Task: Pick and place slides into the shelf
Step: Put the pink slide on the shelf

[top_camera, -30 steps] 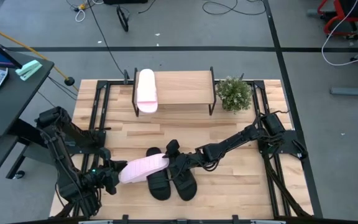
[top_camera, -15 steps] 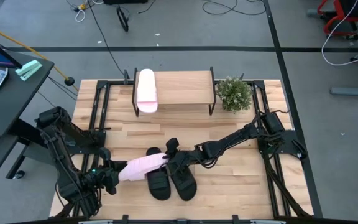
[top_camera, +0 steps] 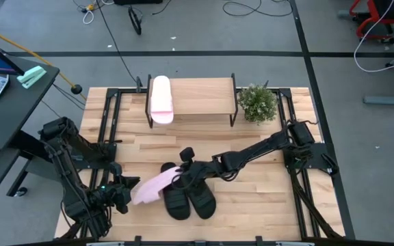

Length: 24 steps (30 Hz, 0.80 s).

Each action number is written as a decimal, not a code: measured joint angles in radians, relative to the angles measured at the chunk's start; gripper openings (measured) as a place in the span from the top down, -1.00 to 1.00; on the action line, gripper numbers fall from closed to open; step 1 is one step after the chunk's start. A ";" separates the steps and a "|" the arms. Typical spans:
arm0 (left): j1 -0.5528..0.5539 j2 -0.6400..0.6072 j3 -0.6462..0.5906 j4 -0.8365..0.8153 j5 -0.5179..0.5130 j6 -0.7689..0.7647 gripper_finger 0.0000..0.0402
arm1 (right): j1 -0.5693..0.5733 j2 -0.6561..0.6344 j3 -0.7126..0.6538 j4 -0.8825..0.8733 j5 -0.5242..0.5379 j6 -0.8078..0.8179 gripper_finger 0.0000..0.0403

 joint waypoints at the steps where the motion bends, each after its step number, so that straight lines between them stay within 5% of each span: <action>1: 0.000 0.000 0.000 -0.001 0.000 0.000 0.80 | 0.000 0.000 0.029 -0.044 0.014 -0.002 0.68; 10: 0.000 0.000 0.000 0.000 0.064 -0.016 0.78 | -0.002 -0.002 0.347 -0.521 0.175 -0.034 0.69; 24: 0.004 0.000 0.000 0.000 0.093 -0.018 0.75 | -0.002 -0.006 0.832 -1.152 0.194 0.112 0.70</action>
